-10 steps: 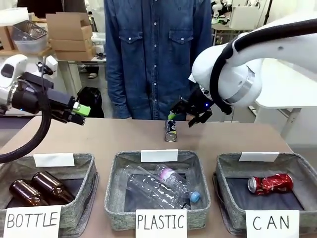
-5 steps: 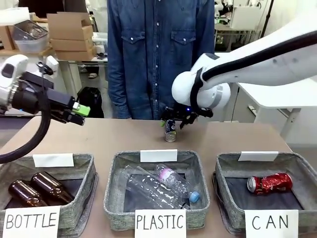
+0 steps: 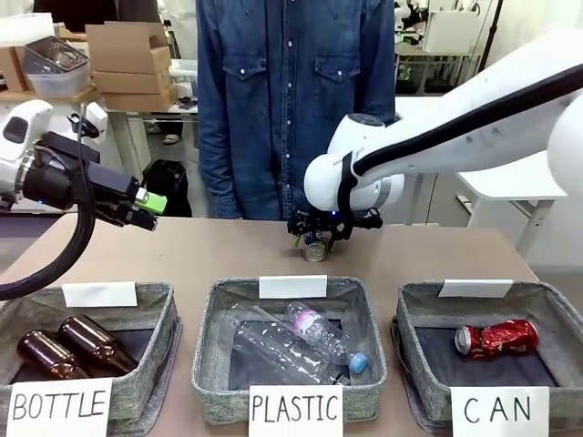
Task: Sort the can waste into the basket.
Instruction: Pick up the can waste from the table and place it in the right Fabric basket.
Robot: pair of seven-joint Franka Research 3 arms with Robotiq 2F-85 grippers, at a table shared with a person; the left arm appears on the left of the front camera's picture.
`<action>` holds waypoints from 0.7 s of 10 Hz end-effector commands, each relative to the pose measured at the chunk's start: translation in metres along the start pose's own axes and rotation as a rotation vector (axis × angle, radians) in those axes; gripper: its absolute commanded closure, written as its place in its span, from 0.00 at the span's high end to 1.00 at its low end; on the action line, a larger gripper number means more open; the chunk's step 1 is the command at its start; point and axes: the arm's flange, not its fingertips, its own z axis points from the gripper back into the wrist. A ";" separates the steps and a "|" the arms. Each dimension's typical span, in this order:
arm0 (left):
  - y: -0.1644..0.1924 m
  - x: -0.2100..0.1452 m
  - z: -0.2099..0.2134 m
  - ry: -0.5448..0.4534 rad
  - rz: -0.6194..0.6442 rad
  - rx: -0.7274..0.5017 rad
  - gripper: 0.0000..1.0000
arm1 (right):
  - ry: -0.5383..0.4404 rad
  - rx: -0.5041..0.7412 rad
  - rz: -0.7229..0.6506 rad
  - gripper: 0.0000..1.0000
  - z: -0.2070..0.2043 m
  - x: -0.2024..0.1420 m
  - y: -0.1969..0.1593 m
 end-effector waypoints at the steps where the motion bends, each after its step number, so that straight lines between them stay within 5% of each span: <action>1: 0.000 0.000 -0.001 -0.018 -0.007 -0.017 1.00 | -0.017 -0.048 -0.027 1.00 0.003 0.006 0.014; 2: 0.000 0.000 -0.001 -0.018 -0.007 -0.017 1.00 | -0.028 -0.055 -0.032 1.00 0.003 0.005 0.016; 3: 0.000 0.000 -0.001 -0.018 -0.007 -0.017 1.00 | -0.031 -0.058 -0.060 0.41 0.002 0.005 0.016; 4: 0.000 0.000 -0.001 -0.018 -0.007 -0.017 1.00 | -0.016 -0.068 -0.072 0.41 0.000 0.005 0.016; 5: 0.000 0.000 -0.001 -0.018 -0.007 -0.017 1.00 | -0.019 -0.078 -0.070 0.00 -0.001 0.005 0.017; 6: 0.000 0.000 -0.001 -0.018 -0.007 -0.017 1.00 | -0.020 -0.088 -0.067 0.36 0.000 0.005 0.017; 7: 0.000 0.000 -0.001 -0.018 -0.007 -0.017 1.00 | -0.020 -0.091 -0.066 0.00 0.000 0.005 0.017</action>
